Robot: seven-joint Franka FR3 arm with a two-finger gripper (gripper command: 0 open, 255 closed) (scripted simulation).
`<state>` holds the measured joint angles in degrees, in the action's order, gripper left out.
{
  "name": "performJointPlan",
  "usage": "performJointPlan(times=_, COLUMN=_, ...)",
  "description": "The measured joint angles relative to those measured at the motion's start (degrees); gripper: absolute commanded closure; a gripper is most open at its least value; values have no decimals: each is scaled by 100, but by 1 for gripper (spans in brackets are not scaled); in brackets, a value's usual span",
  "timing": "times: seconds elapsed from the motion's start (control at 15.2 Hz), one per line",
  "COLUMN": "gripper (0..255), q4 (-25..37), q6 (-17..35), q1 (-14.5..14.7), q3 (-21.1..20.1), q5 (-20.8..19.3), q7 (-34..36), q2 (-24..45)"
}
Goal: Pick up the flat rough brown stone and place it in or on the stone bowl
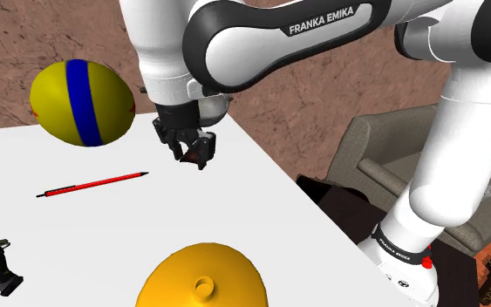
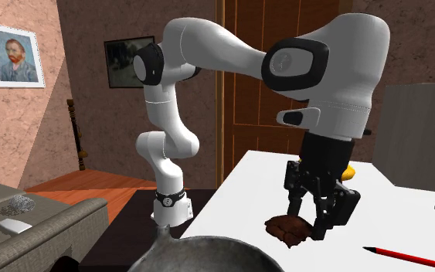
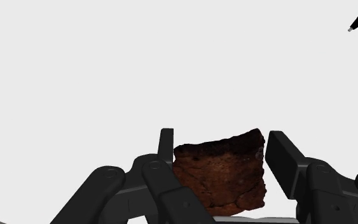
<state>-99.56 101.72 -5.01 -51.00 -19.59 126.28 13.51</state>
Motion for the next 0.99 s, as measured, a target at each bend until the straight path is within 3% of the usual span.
performJointPlan(times=0.99, gripper=255, q4=1088, q6=-1093, q1=116, q3=-60, q5=88, q7=-202, q2=-46)
